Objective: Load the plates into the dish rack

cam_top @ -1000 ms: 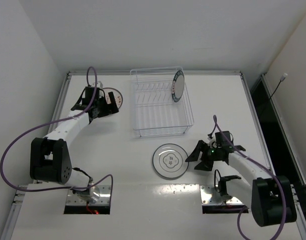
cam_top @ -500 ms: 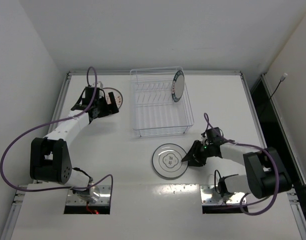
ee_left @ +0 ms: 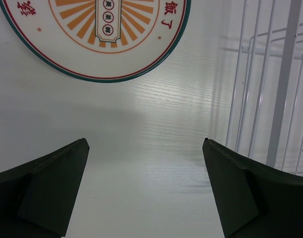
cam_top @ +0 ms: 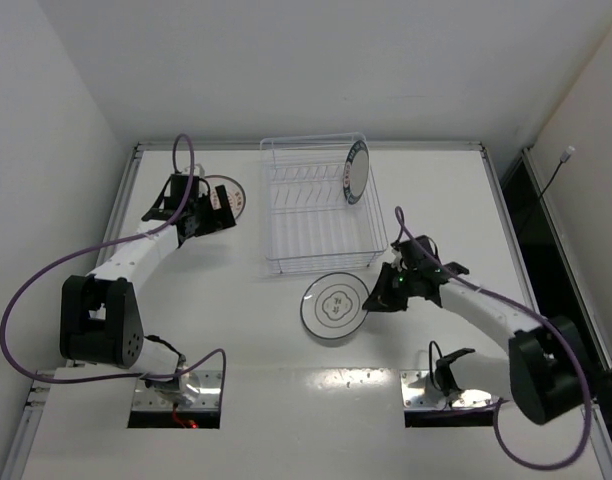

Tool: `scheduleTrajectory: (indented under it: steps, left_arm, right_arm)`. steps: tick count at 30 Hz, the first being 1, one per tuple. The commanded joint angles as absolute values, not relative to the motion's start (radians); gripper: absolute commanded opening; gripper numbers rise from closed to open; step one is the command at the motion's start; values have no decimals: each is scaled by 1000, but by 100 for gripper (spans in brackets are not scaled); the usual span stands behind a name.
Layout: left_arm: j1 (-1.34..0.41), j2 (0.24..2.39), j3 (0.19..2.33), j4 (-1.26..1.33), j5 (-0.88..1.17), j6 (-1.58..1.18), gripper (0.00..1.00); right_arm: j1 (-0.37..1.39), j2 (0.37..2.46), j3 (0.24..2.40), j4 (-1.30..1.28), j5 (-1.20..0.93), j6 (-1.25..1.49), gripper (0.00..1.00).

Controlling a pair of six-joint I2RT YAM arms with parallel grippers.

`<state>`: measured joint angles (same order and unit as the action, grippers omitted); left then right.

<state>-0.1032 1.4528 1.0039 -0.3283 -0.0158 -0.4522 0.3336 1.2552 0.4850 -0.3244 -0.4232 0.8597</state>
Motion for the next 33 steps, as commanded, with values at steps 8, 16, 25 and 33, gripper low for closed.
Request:
scheduleTrajectory:
  steps: [8,16,25,33]
  left_arm:
    - [-104,1416,1039,-339,-58,-446,100]
    - [-104,1416,1039,-348,-77,-446,100]
    - [-104,1416,1039,-357,-103,-446,100]
    - [-104,1427,1049,-367,-112,-446,100]
  right_arm:
    - [471,843,917,-983,156,655,0]
    - [471,1073,1423,-1047,477,476,0]
    - [453,1557,1805,-796,597,307,0]
    - [463,1966,2126,-742,696,255,0]
